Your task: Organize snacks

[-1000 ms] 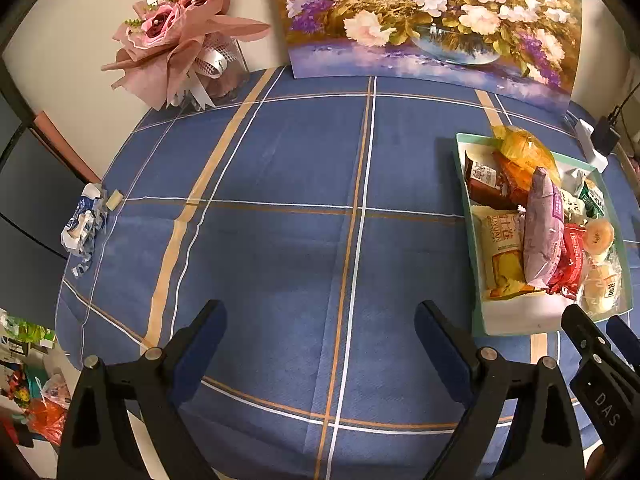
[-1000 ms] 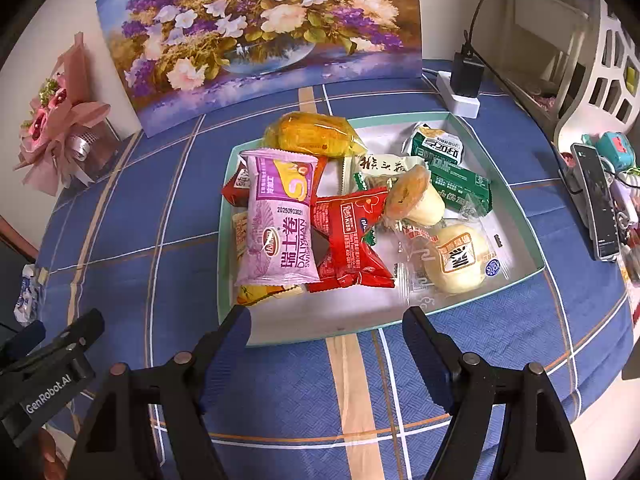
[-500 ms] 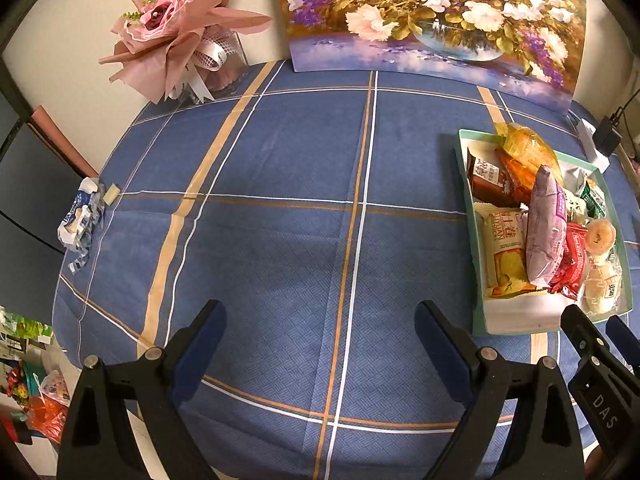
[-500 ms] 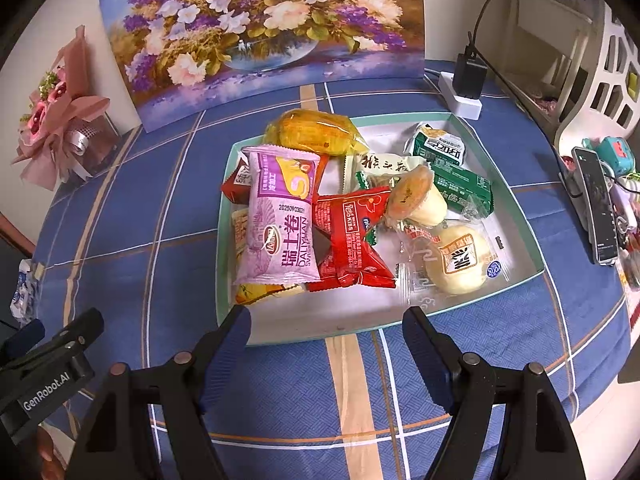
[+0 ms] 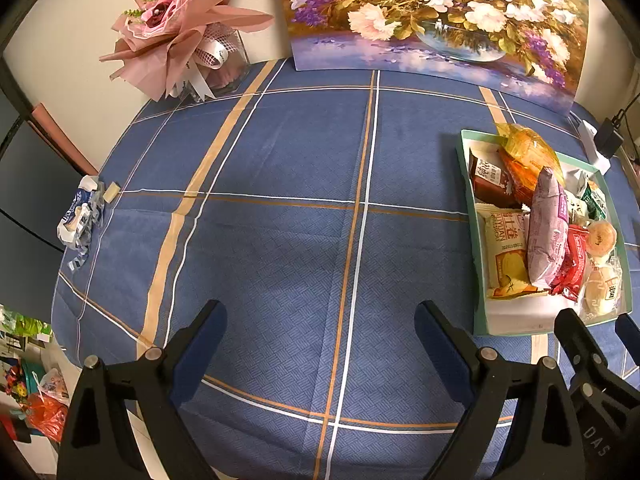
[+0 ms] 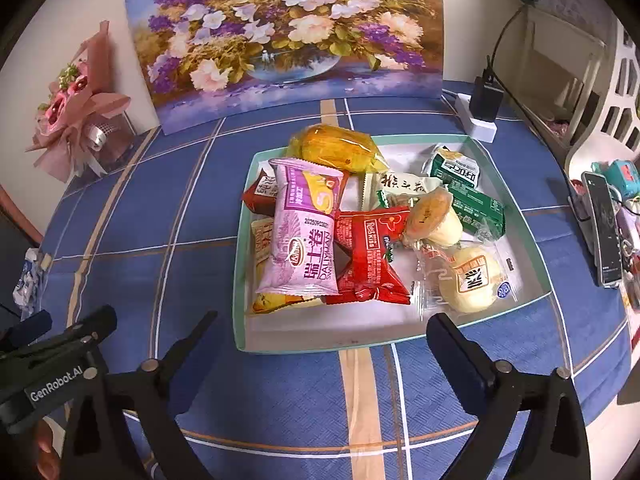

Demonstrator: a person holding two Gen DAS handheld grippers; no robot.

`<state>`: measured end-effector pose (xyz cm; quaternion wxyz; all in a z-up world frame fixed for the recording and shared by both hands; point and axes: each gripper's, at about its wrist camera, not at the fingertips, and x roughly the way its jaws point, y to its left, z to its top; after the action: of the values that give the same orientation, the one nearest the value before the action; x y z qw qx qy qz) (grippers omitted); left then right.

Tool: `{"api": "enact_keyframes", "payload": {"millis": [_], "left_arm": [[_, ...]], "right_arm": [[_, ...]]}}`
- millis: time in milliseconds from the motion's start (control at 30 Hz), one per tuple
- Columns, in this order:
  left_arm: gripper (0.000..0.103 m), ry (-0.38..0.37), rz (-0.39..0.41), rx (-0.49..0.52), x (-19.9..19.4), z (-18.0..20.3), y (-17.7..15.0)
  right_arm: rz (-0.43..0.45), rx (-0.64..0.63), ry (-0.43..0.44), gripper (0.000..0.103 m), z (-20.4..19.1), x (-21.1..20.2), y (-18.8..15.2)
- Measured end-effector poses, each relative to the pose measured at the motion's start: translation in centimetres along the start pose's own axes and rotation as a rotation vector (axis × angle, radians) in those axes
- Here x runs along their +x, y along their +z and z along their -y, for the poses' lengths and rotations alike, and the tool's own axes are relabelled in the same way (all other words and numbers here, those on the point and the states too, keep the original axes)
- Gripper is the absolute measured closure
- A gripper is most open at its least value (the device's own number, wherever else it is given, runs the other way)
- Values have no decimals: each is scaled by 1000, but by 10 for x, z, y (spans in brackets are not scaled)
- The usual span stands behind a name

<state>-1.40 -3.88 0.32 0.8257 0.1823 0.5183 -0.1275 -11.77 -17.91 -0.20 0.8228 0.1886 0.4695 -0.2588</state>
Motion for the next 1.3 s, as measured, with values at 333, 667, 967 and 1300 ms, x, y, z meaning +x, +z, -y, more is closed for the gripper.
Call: {"api": "enact_keyframes", "payload": {"millis": [333, 667, 967, 1300], "left_arm": [[8, 7, -14, -16, 5, -2, 0], [8, -21, -25, -44, 12, -8, -1], [4, -44, -5, -61, 11, -9, -1], [4, -19, -42, -53, 17, -10, -3]], "right_arm": [[-29, 1, -21, 0, 3, 6, -2], [-40, 27, -26, 0, 9, 6, -1], [-35, 30, -24, 0, 9, 5, -1], [-31, 33, -25, 0, 9, 4, -1]]}}
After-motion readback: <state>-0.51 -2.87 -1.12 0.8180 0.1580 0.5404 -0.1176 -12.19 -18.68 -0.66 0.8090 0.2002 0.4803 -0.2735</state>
